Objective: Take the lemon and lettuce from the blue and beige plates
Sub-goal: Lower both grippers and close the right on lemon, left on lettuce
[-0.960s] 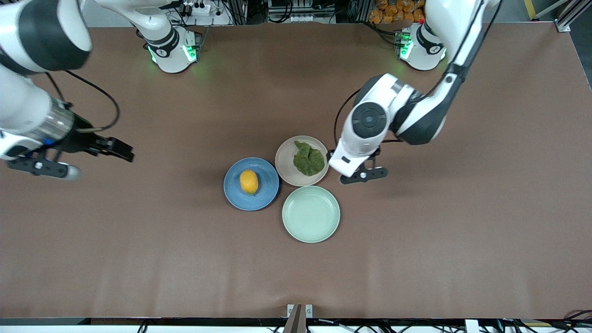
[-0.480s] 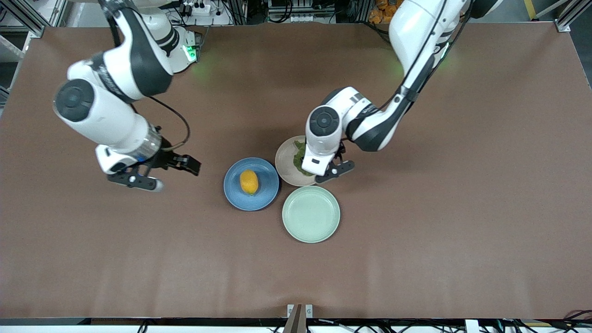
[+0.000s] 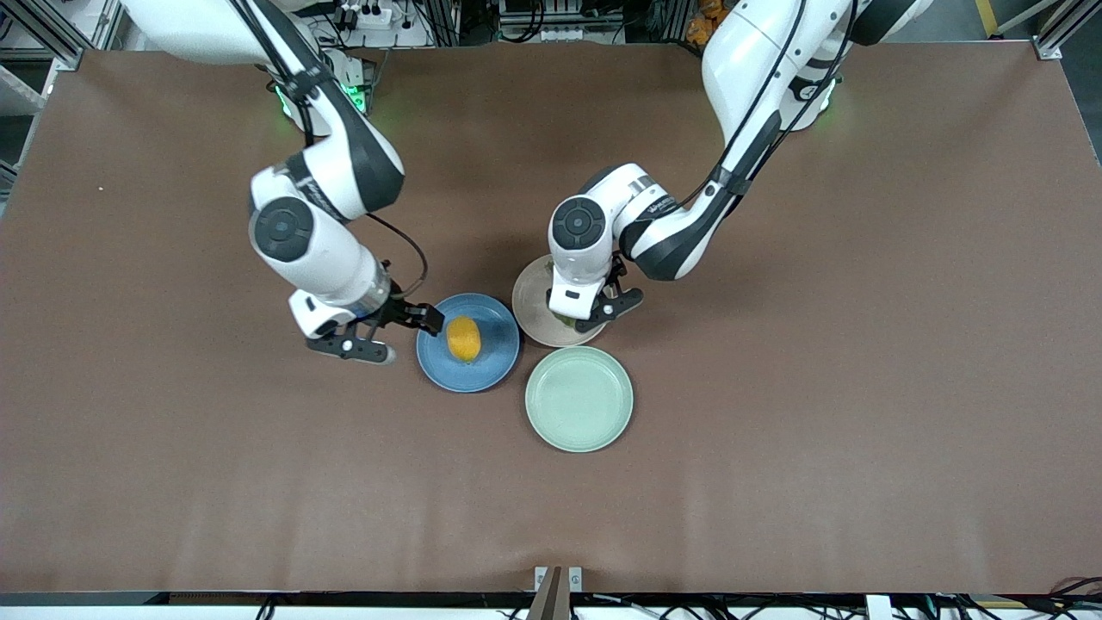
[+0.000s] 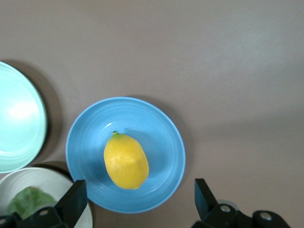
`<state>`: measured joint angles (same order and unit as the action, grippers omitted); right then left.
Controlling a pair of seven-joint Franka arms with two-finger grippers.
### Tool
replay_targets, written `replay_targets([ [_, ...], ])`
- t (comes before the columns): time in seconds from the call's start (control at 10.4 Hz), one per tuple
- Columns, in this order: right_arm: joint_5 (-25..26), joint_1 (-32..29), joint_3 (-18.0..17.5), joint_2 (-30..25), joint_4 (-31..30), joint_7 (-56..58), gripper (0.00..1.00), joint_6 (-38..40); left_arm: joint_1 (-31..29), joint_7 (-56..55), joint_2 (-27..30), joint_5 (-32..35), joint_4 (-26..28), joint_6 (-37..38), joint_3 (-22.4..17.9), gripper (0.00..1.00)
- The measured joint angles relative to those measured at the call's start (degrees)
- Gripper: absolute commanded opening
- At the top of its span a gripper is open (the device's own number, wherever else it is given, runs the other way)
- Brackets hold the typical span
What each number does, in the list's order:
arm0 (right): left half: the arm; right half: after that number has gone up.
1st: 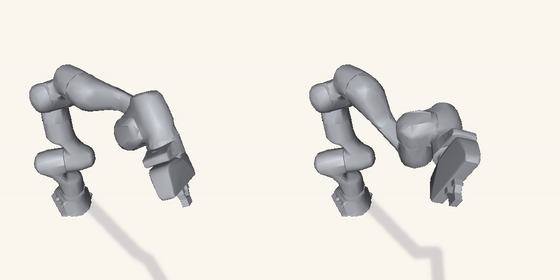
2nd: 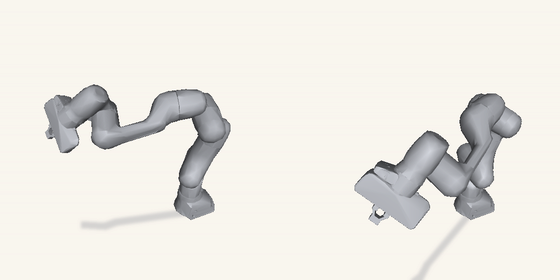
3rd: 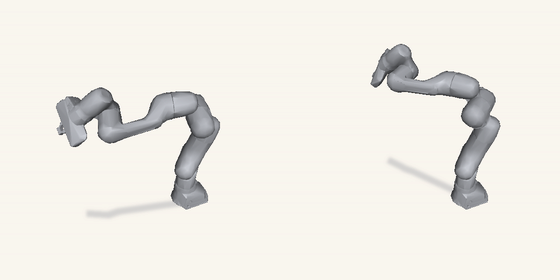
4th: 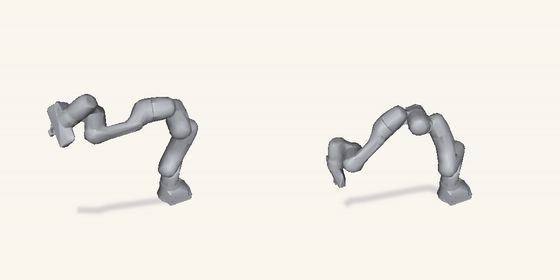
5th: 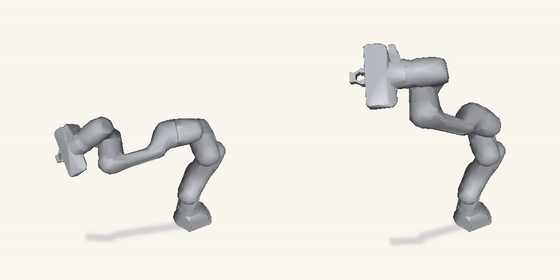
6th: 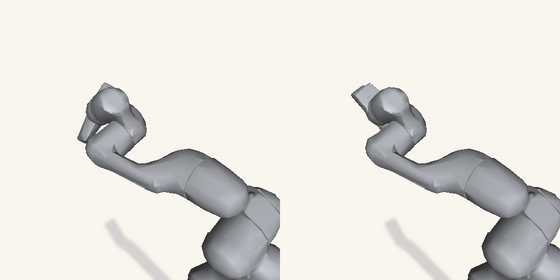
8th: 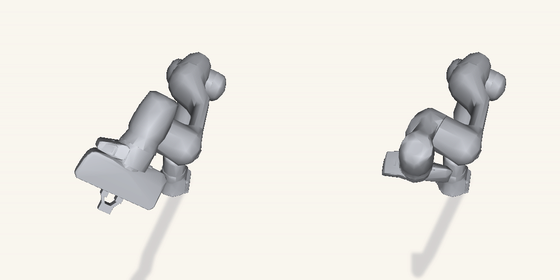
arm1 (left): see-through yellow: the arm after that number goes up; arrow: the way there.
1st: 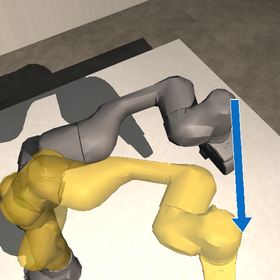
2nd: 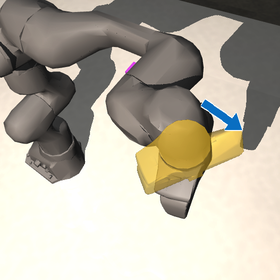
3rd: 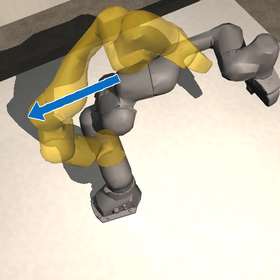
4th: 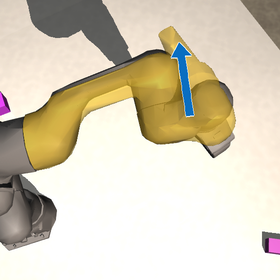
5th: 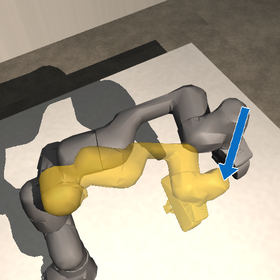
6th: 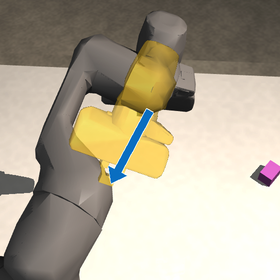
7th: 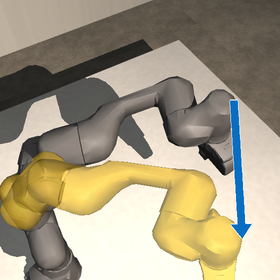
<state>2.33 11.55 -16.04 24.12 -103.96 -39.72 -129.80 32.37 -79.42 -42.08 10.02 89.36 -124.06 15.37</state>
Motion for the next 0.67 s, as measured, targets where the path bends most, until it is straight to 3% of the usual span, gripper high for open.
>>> replay_targets([
  [0.29,4.4,2.5,-0.2,4.9,-0.2,-4.0,1.00,-4.4,1.7,-3.6,-3.3,0.0,0.0,-4.0,0.0,1.00],
  [0.67,12.1,4.6,-0.2,9.6,-0.2,-11.6,1.00,-9.0,2.7,-3.9,-4.2,0.0,-0.1,-4.1,0.0,1.00],
])
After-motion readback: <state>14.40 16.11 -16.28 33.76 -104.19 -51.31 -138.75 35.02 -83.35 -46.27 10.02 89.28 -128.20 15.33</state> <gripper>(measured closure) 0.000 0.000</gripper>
